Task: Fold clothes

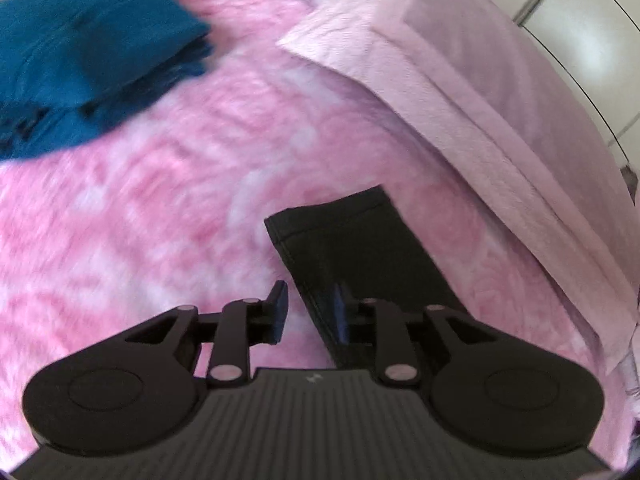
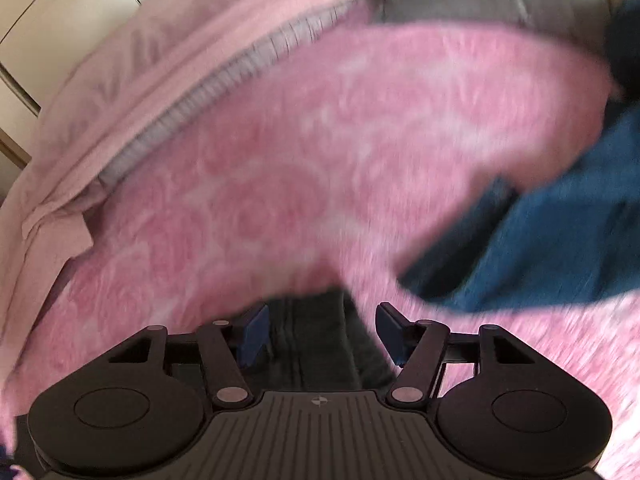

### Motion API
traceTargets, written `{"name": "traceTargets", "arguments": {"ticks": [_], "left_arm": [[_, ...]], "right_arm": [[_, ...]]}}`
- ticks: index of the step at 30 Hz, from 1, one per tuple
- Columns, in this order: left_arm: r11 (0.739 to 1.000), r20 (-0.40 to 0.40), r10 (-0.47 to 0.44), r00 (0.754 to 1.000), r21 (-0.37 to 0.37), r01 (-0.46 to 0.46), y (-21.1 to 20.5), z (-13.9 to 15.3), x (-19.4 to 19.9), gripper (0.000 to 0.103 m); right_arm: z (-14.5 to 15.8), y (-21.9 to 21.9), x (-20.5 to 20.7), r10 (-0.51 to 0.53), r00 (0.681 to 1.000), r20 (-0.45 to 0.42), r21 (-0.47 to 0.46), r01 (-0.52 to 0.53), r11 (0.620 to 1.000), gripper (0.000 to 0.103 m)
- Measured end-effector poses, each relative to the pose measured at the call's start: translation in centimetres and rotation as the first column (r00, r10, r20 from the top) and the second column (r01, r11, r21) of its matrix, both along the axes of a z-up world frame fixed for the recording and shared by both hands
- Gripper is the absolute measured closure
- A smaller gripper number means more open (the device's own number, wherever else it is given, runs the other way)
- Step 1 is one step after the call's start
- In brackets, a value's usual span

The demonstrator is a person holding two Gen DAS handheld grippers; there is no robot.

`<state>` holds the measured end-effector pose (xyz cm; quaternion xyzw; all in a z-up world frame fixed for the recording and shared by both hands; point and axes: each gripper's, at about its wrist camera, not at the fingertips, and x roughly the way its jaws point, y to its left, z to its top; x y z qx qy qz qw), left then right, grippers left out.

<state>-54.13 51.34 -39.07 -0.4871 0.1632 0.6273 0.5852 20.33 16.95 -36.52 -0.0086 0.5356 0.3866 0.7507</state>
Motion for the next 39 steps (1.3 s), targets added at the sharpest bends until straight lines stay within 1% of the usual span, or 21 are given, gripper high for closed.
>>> {"name": "traceTargets", "arguments": {"ticks": [2,4,5,6,7,8,9,12,16,17,19,21,22,23,24,27,30,32,35,38,39], "left_arm": [[1.000,0.016,-0.006,1.000,-0.001,0.006,-0.3,0.1,0.0,0.082],[1.000,0.013,-0.029,1.000,-0.008,0.029,-0.4,0.0,0.8,0.081],[0.999,0.010,-0.040,0.999,-0.011,0.040,-0.4,-0.1,1.2,0.081],[0.998,0.006,-0.057,0.998,-0.016,0.057,-0.6,0.0,1.9,0.081],[0.997,-0.002,-0.071,0.997,-0.020,0.071,-0.7,-0.2,2.4,0.081],[0.996,-0.010,-0.085,0.996,-0.024,0.085,-0.7,-0.4,3.0,0.081],[0.995,-0.018,-0.098,0.995,-0.028,0.098,-0.8,-0.6,3.5,0.081],[0.992,-0.040,-0.125,0.991,-0.029,0.124,-1.7,-0.6,4.9,0.082],[0.986,-0.051,-0.166,0.985,0.004,0.166,-3.0,0.1,5.9,0.082],[0.985,-0.072,-0.170,0.983,0.012,0.171,-3.3,0.3,6.0,0.082],[0.986,-0.098,-0.162,0.982,0.016,0.164,-4.5,0.8,5.8,0.082],[0.988,-0.102,-0.149,0.984,0.016,0.151,-5.8,1.5,5.0,0.082],[0.989,-0.109,-0.141,0.984,0.020,0.144,-6.7,2.0,4.4,0.082],[0.991,-0.121,-0.130,0.984,0.024,0.134,-7.7,2.7,3.6,0.081],[0.993,-0.132,-0.112,0.985,0.029,0.117,-9.1,3.5,2.6,0.080],[0.999,-0.145,-0.039,0.989,0.011,0.041,-13.6,5.5,-1.2,0.076],[0.999,-0.187,0.022,0.982,-0.032,-0.029,-19.0,7.4,-5.3,0.071],[0.995,-0.213,0.064,0.975,-0.066,-0.080,-22.7,8.3,-7.9,0.062],[0.976,-0.233,0.146,0.961,-0.127,-0.179,-28.6,8.8,-12.0,0.057],[0.944,-0.213,0.228,0.950,-0.192,-0.269,-32.6,7.8,-15.2,0.051],[0.931,-0.201,0.256,0.945,-0.212,-0.297,-33.6,7.2,-16.0,0.050]], "right_arm": [[-1.3,-0.1,0.3,0.004,0.998,-0.059,0.020,-0.003,1.000,0.041],[-2.5,0.2,0.9,0.008,0.994,-0.107,0.044,-0.004,0.999,0.041],[-3.0,0.8,1.1,0.011,0.993,-0.114,0.037,-0.007,0.999,0.045],[-3.3,1.2,1.3,0.019,0.995,-0.095,0.023,-0.016,1.000,0.061],[-3.6,1.5,1.4,0.029,0.996,-0.079,0.015,-0.027,1.000,0.071],[-3.7,1.7,1.6,0.050,0.996,-0.080,0.047,-0.046,0.998,0.101],[-3.3,1.5,1.7,0.048,0.997,-0.063,0.064,-0.044,0.997,0.101],[-1.8,1.0,1.3,0.086,0.996,0.030,0.103,-0.088,0.991,0.102],[-0.1,0.3,2.4,0.004,0.992,0.127,0.176,-0.026,0.984,0.102],[-0.4,0.4,2.8,-0.021,0.991,0.129,0.162,-0.001,0.987,0.101],[-0.6,-0.3,3.0,-0.046,0.995,0.089,0.137,0.033,0.990,0.097],[-0.8,-0.9,3.2,-0.072,0.996,0.049,0.111,0.066,0.992,0.087],[-0.8,-1.2,3.3,-0.086,0.996,0.029,0.098,0.083,0.992,0.078],[-0.9,-1.5,3.4,-0.099,0.995,0.010,0.084,0.098,0.992,0.061],[-0.9,-1.9,3.4,-0.109,0.994,-0.007,0.075,0.110,0.991,0.053],[2.4,-6.1,1.1,-0.052,0.999,0.005,0.120,0.051,0.991,0.053],[4.1,-11.4,-1.4,-0.039,0.999,-0.033,0.097,0.042,0.994,0.053],[4.7,-15.0,-3.1,-0.060,0.996,-0.073,0.065,0.065,0.996,0.053],[4.1,-19.4,-5.6,-0.128,0.982,-0.141,-0.019,0.126,0.992,0.053],[3.1,-21.3,-7.4,-0.169,0.967,-0.190,-0.094,0.153,0.984,0.053],[2.8,-21.4,-7.9,-0.176,0.965,-0.192,-0.109,0.157,0.982,0.053]]}}
